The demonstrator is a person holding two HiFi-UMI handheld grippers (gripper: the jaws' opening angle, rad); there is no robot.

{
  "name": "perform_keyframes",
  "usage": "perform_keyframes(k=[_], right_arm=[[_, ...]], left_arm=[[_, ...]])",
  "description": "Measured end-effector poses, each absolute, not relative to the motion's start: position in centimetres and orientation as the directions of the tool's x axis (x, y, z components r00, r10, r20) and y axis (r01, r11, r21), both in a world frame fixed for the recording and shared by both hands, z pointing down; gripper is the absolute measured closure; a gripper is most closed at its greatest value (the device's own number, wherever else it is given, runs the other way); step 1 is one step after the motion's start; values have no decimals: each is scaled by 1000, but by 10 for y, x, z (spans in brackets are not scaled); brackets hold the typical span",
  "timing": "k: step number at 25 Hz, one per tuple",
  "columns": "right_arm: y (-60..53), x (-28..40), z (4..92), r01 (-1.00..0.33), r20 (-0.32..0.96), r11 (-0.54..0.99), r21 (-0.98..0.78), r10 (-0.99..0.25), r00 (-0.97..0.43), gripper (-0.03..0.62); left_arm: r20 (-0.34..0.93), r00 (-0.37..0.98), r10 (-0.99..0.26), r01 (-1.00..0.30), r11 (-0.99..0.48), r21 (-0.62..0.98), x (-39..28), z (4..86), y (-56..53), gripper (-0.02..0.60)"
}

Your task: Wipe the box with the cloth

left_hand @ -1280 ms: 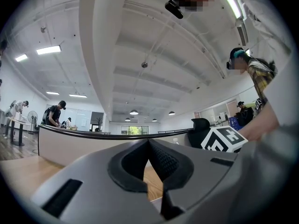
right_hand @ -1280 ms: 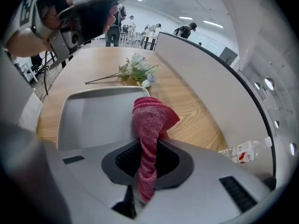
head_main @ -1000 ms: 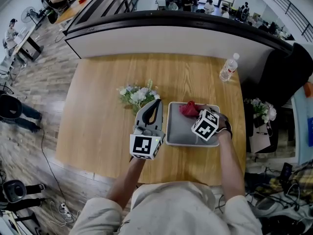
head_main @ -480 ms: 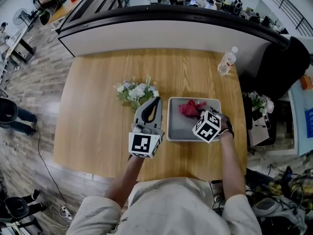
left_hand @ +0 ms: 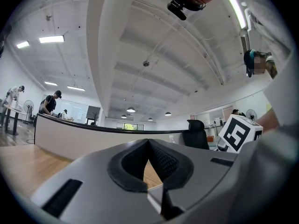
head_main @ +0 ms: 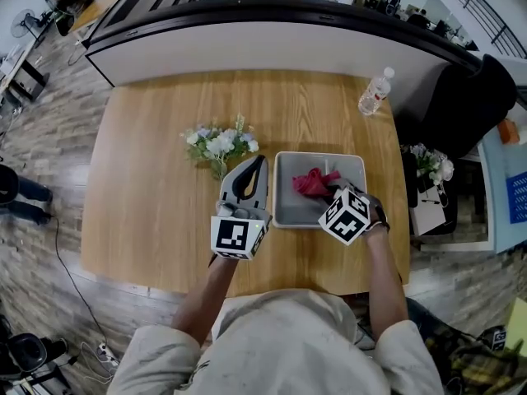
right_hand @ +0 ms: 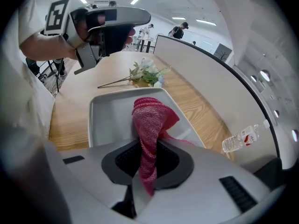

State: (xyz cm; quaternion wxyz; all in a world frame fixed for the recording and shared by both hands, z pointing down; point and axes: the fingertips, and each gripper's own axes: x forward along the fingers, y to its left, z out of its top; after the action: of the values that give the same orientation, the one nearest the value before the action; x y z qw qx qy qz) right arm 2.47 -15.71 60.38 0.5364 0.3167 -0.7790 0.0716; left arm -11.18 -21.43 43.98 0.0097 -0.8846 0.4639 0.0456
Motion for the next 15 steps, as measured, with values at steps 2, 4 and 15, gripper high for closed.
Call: perform_keyframes(k=[2, 4, 15], right_arm=[[-150, 23, 604, -582, 880, 785, 212, -413, -237, 526], [-144, 22, 603, -590, 878, 782, 199, -410, -247, 526], [-116, 15, 603, -602, 881, 781, 167, -392, -264, 526]], left_arm=[[-89, 564, -821, -822, -569, 30, -111, 441, -213, 568], [-89, 565, -820, -821, -570, 32, -110, 442, -213, 568], [-79, 572, -816, -817, -576, 30, -109, 447, -209, 568]])
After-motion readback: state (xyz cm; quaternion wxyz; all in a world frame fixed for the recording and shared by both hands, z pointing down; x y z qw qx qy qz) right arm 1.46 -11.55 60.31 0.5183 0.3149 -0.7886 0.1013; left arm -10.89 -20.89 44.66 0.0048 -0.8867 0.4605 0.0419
